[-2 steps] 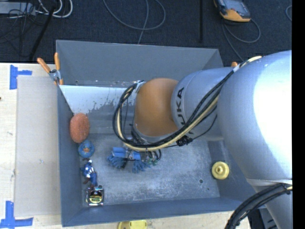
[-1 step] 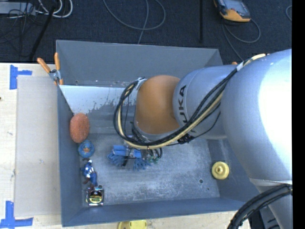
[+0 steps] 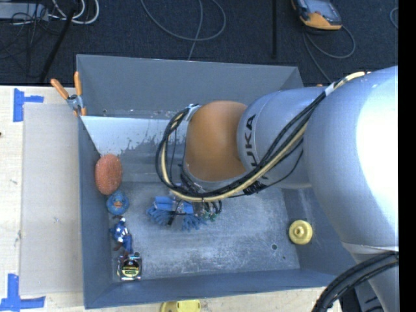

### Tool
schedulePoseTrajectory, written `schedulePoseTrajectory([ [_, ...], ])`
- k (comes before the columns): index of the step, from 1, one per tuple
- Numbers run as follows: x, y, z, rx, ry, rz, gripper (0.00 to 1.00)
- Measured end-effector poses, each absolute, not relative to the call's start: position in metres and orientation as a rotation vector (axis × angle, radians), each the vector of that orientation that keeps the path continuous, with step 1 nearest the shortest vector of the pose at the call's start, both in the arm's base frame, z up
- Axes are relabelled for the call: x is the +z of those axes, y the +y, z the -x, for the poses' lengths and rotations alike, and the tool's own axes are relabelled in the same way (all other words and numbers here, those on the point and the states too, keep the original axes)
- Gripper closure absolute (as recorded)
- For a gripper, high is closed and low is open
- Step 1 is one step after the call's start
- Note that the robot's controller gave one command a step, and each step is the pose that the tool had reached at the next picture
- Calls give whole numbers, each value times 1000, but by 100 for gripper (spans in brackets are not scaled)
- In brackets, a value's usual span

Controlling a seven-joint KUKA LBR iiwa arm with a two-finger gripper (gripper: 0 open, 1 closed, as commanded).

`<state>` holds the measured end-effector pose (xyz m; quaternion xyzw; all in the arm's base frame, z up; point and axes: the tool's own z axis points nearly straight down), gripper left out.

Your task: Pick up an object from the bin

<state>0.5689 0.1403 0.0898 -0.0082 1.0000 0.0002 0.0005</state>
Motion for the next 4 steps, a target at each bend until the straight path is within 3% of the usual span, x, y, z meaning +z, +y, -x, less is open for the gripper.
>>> schedulePoseTrajectory([
  [2, 96, 140, -568, 0, 3145, 24, 100],
  [4, 115, 140, -568, 0, 3144, 22, 100],
])
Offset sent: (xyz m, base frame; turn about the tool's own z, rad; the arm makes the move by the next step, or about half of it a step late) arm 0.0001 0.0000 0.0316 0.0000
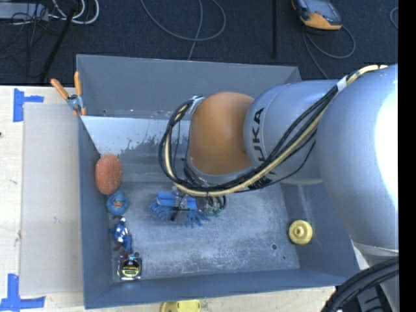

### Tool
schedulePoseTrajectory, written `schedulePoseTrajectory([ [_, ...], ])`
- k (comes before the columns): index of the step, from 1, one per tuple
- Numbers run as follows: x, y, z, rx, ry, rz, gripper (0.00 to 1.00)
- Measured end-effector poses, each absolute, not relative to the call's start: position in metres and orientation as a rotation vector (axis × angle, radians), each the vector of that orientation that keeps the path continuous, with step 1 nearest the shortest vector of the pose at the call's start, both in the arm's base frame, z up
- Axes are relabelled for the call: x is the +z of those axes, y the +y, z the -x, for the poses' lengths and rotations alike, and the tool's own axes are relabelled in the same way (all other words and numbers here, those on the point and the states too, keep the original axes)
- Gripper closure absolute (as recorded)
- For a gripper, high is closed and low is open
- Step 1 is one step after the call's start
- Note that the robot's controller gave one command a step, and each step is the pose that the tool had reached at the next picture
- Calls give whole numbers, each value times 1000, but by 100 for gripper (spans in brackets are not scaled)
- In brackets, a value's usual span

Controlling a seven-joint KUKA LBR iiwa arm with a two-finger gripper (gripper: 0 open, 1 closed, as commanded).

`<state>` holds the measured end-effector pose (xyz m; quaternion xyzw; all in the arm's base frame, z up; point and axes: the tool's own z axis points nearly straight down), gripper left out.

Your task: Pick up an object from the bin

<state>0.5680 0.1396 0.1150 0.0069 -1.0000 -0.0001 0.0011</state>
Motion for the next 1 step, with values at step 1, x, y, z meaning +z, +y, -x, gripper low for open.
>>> schedulePoseTrajectory([
  [1, 127, 139, -568, 0, -3138, -21, 100],
])
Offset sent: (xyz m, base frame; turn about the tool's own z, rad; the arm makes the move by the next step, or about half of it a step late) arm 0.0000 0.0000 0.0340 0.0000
